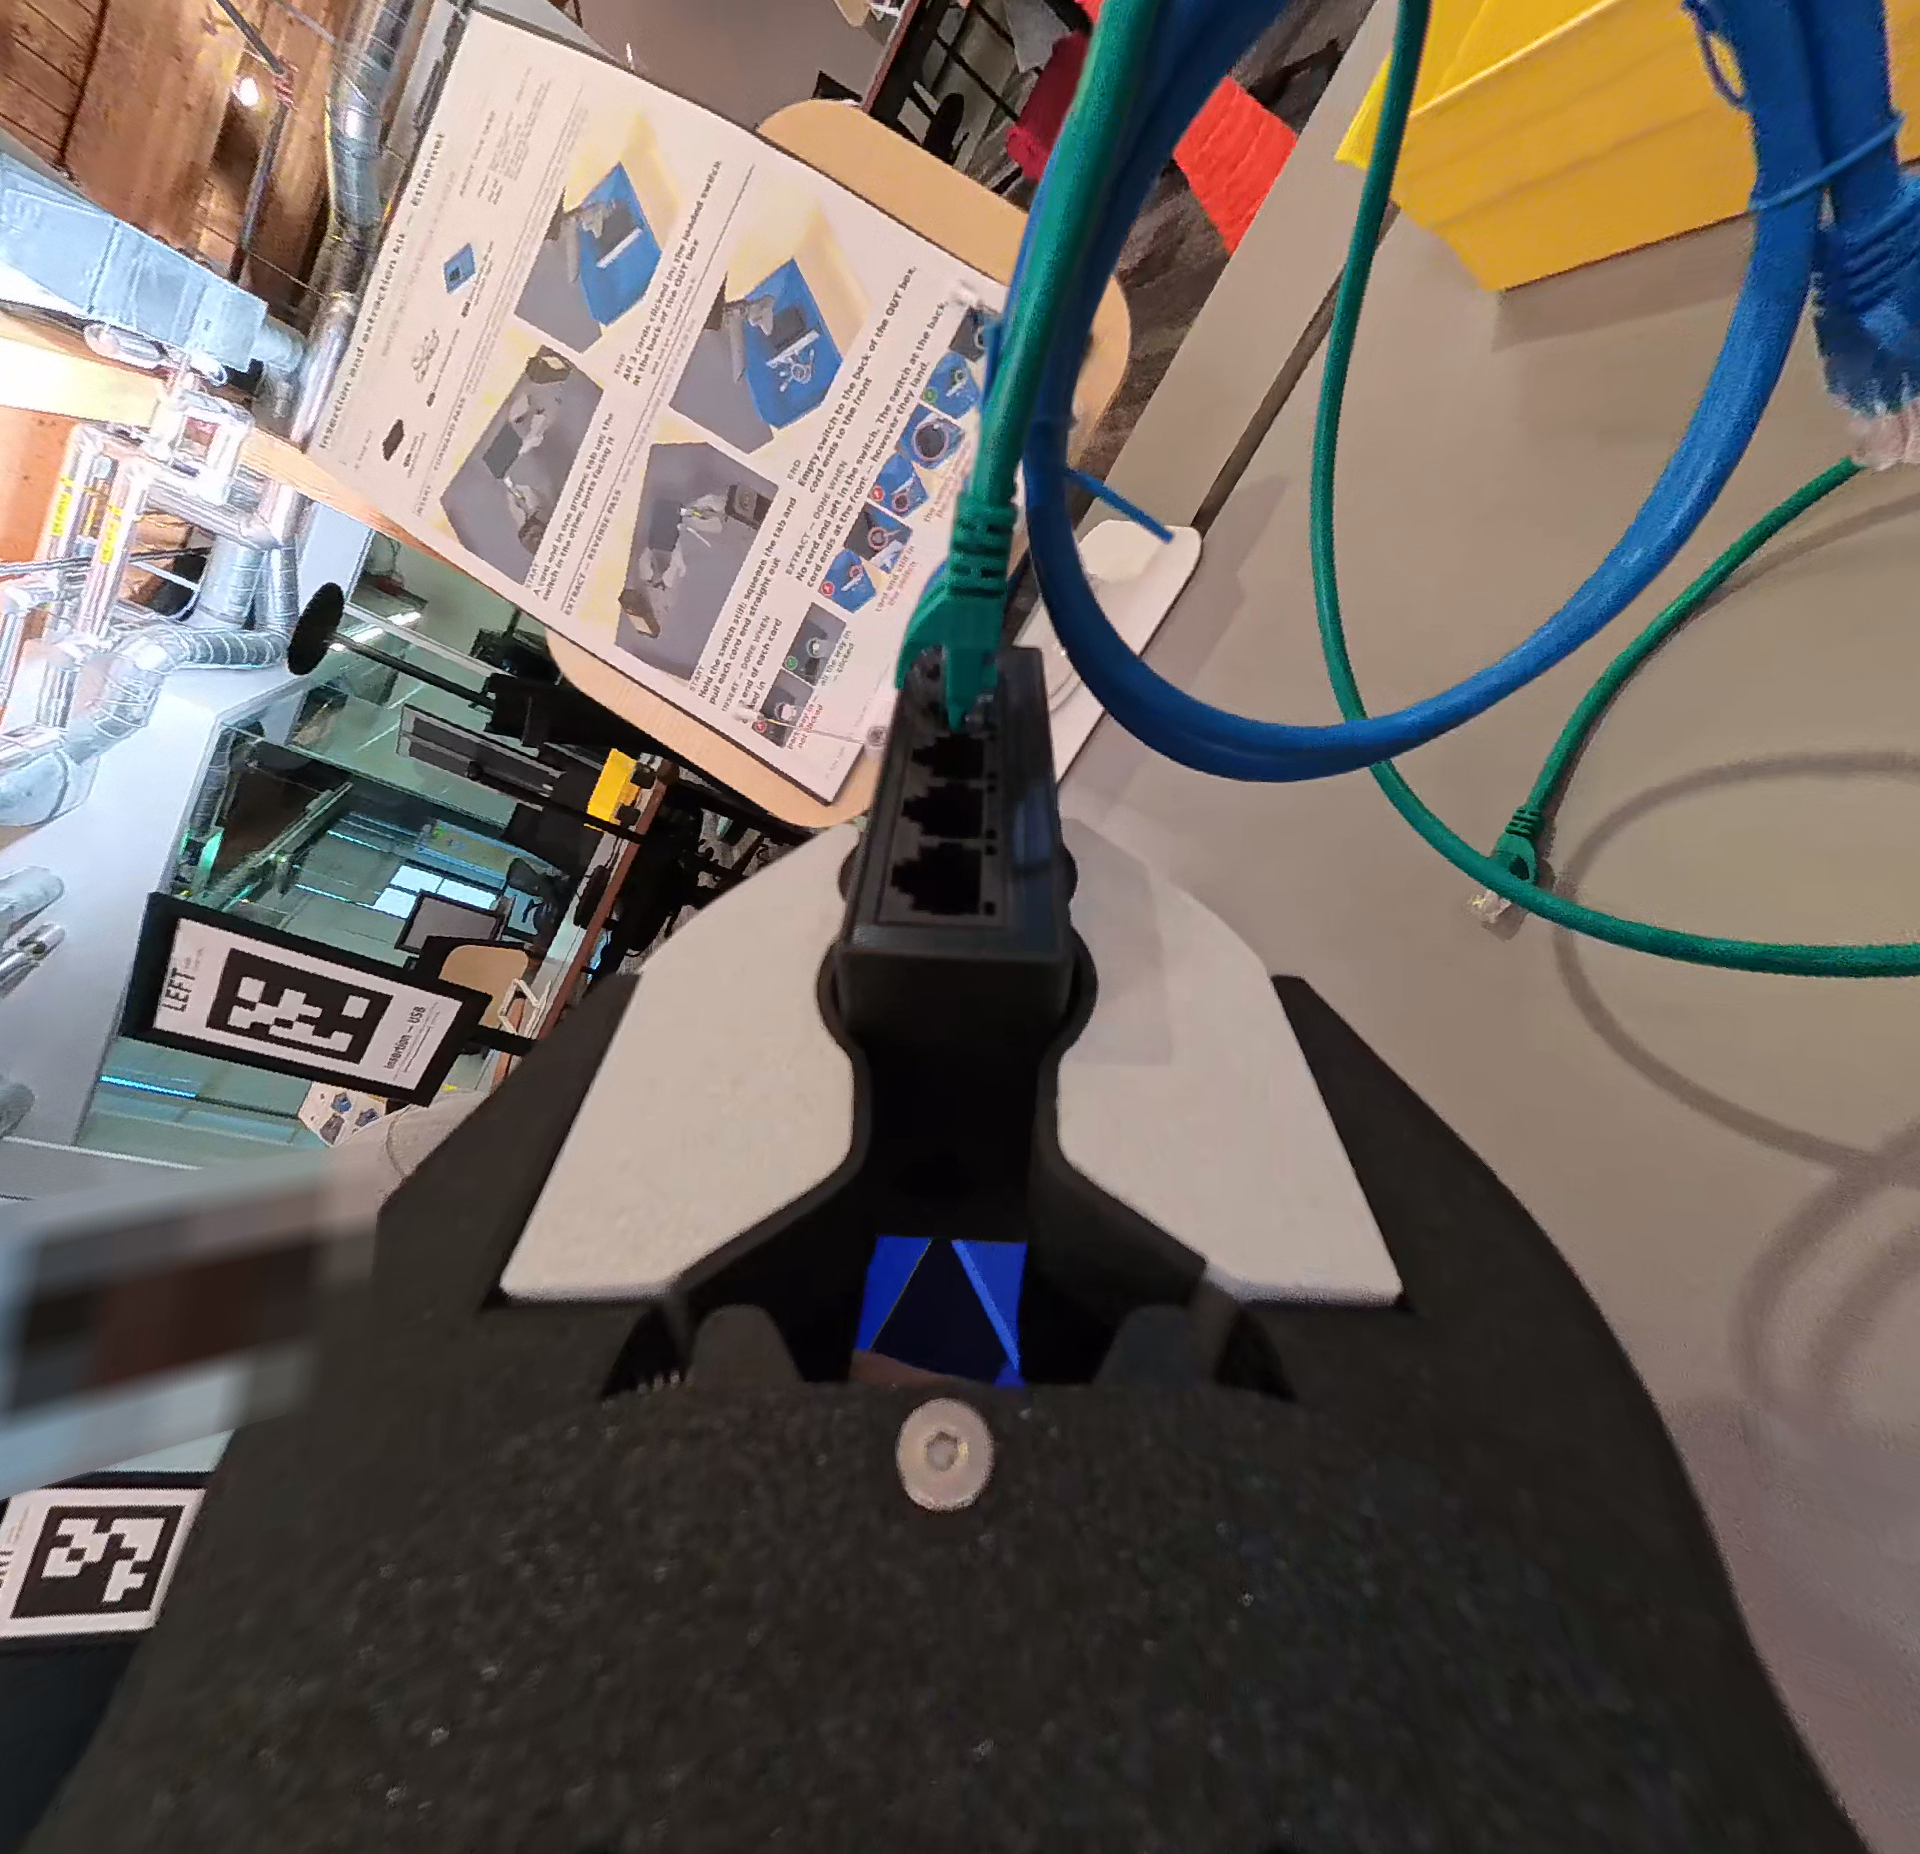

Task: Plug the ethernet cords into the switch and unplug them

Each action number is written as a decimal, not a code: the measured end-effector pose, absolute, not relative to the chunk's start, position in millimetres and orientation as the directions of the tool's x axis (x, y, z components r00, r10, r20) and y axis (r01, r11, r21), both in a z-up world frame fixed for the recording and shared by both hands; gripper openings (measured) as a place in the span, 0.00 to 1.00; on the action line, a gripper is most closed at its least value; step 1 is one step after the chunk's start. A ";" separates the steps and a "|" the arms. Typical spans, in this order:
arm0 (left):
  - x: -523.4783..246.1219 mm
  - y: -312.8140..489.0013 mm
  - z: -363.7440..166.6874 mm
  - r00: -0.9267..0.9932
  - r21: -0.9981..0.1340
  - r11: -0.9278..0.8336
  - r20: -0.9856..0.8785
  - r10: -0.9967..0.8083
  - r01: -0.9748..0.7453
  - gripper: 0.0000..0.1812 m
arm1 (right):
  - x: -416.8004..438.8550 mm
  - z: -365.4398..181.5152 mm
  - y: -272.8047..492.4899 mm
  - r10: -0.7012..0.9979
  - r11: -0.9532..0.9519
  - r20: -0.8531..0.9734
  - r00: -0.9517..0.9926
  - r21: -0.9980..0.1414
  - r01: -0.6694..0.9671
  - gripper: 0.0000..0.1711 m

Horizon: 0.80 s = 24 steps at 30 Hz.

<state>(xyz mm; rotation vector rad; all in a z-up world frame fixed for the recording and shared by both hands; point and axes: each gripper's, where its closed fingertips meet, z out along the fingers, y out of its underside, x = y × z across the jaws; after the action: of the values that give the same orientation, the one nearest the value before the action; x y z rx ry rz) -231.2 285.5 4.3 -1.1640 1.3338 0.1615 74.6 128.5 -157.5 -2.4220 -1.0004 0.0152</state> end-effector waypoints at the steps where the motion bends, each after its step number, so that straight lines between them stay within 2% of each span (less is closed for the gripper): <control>1: -230.6 284.8 2.2 0.306 -0.555 0.474 -0.807 -0.505 -0.683 0.16 | 75.9 -163.5 129.7 0.659 -0.623 0.153 0.736 -0.436 0.649 0.13; 5: -232.5 283.5 -6.5 0.285 -0.538 0.472 -0.814 -0.506 -0.699 0.16 | 73.5 -164.6 135.6 0.631 -0.667 0.079 0.771 -0.452 0.592 0.27; 12: -243.5 288.3 -22.8 0.274 -0.523 0.449 -0.816 -0.508 -0.725 0.16 | 60.2 -93.8 129.9 0.589 -0.532 0.033 0.808 -0.736 0.418 0.27; 14: -245.1 289.3 -27.1 0.267 -0.518 0.446 -0.817 -0.511 -0.730 0.16 | 66.5 -78.0 117.5 0.561 -0.509 0.054 0.826 -0.765 0.395 0.25; 16: -245.2 289.7 -30.2 0.261 -0.512 0.446 -0.819 -0.511 -0.734 0.16 | 81.0 -87.2 99.1 0.537 -0.549 0.117 0.835 -0.703 0.452 0.24; 19: -241.7 288.2 -33.3 0.248 -0.505 0.455 -0.822 -0.513 -0.734 0.16 | 98.8 -126.4 70.8 0.553 -0.637 0.200 0.809 -0.524 0.565 0.25; 22: -236.4 286.0 -35.6 0.234 -0.497 0.466 -0.826 -0.513 -0.732 0.16 | 102.4 -143.7 72.4 0.554 -0.620 0.260 0.791 -0.506 0.600 0.14; 24: -233.7 284.9 -37.0 0.226 -0.491 0.471 -0.829 -0.511 -0.733 0.16 | 107.3 -157.7 69.7 0.570 -0.648 0.266 0.777 -0.436 0.625 0.08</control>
<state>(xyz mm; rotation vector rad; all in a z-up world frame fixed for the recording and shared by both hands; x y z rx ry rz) -233.7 284.9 -37.0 -1.1736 1.4270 0.2152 107.3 69.7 -157.7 -2.4557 -0.8932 -0.1414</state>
